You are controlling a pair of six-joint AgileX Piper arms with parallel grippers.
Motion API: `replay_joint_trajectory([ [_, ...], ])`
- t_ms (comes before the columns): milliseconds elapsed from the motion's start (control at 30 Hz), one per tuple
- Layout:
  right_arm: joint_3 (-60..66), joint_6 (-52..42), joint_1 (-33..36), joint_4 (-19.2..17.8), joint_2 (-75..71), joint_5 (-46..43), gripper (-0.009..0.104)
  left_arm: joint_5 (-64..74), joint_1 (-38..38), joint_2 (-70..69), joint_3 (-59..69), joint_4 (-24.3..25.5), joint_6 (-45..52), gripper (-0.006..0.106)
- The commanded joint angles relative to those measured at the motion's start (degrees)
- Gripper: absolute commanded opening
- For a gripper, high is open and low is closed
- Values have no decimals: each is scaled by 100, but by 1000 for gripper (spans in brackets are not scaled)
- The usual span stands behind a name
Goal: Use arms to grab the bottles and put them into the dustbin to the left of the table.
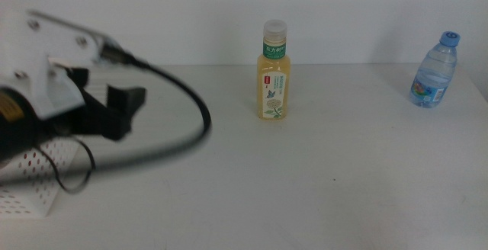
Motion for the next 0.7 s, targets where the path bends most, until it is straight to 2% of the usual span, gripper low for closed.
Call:
replay_joint_trajectory([
  [0, -43, -57, -17, -54, -162, -444, 77, -927, -286, -171, 179, -129, -75, 90],
  [333, -43, -57, -17, -54, -162, -444, 77, -3084, -1158, -178, 1479, -134, -93, 90],
  [667, -43, -57, -17, -54, -162, -444, 77, -4881, -1232, 439, 2163, -39, -698, 90],
])
